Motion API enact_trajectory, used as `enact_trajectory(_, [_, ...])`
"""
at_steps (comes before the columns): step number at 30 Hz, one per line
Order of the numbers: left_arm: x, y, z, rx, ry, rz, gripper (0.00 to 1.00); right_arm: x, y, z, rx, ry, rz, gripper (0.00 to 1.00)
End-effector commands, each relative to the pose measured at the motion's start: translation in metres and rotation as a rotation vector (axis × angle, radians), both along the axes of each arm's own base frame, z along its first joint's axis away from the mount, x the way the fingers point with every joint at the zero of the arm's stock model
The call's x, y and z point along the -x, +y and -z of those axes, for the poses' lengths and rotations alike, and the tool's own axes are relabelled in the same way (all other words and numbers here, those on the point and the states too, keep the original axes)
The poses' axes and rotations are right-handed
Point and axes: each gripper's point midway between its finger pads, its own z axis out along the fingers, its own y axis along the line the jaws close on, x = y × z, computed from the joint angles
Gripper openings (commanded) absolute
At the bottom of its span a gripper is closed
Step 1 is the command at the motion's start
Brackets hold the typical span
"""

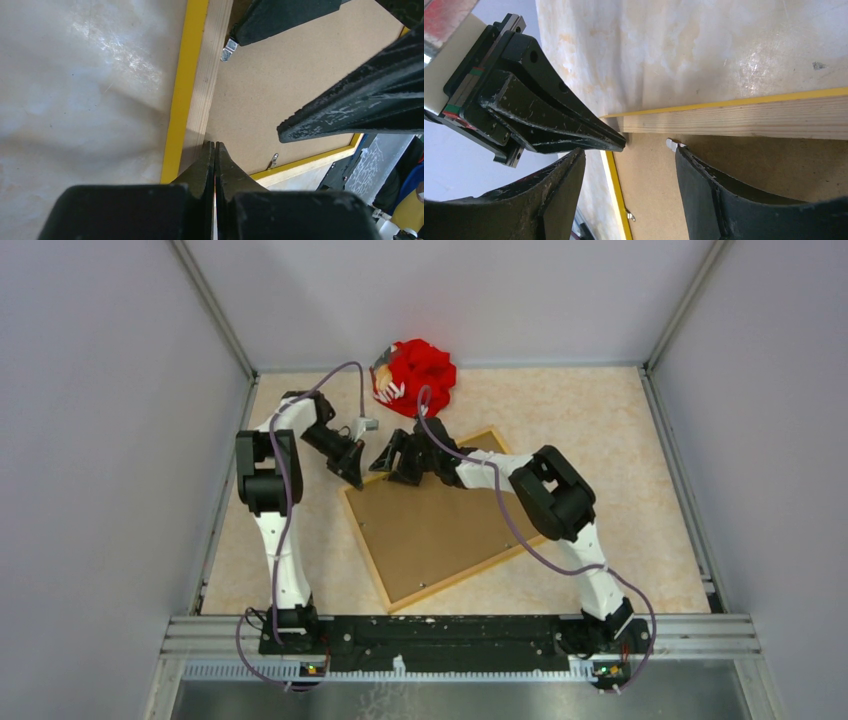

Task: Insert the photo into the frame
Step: Install the photo frame at the center of the board.

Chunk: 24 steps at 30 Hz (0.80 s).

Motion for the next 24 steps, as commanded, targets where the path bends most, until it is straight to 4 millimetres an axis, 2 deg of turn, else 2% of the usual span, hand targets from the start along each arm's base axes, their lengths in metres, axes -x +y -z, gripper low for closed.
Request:
enact_trajectory(1, [-0.003, -0.009, -0.021, 0.074, -0.041, 0.023, 0.00, -0.013, 0.002, 0.000, -0.019, -0.013, 0.018, 0.67])
enact_trajectory(6, [-0.011, -0.005, -0.034, 0.038, -0.078, 0.001, 0.00, -0.012, 0.000, -0.010, -0.053, -0.012, 0.037, 0.67])
enact_trajectory(7, [-0.016, -0.004, -0.038, 0.024, -0.097, -0.009, 0.03, -0.011, -0.001, -0.014, -0.061, -0.014, 0.038, 0.67])
enact_trajectory(9, [-0.031, 0.005, -0.046, -0.007, -0.138, -0.050, 0.21, -0.007, -0.003, -0.020, -0.058, -0.022, 0.035, 0.67])
enact_trajectory(12, [-0.051, 0.012, -0.058, -0.025, -0.193, -0.090, 0.31, -0.004, -0.008, -0.026, -0.033, -0.034, 0.022, 0.67])
enact_trajectory(14, [-0.054, 0.014, -0.057, -0.041, -0.193, -0.109, 0.40, -0.002, -0.010, -0.029, -0.019, -0.045, 0.012, 0.68])
enact_trajectory(16, [-0.052, 0.017, -0.050, -0.058, -0.190, -0.113, 0.41, 0.001, -0.014, -0.027, -0.016, -0.042, 0.013, 0.68])
enact_trajectory(17, [-0.051, 0.018, -0.046, -0.067, -0.192, -0.113, 0.38, 0.002, -0.015, -0.025, -0.014, -0.037, 0.014, 0.68])
enact_trajectory(19, [-0.051, 0.021, -0.037, -0.086, -0.188, -0.115, 0.19, 0.004, -0.016, -0.023, -0.016, -0.036, 0.014, 0.68])
enact_trajectory(22, [-0.051, 0.020, -0.025, -0.081, -0.152, -0.134, 0.00, 0.005, -0.018, -0.022, -0.021, -0.042, 0.020, 0.68])
enact_trajectory(24, [-0.048, 0.013, -0.023, -0.044, -0.135, -0.138, 0.00, 0.007, -0.021, -0.017, -0.012, -0.036, 0.025, 0.68])
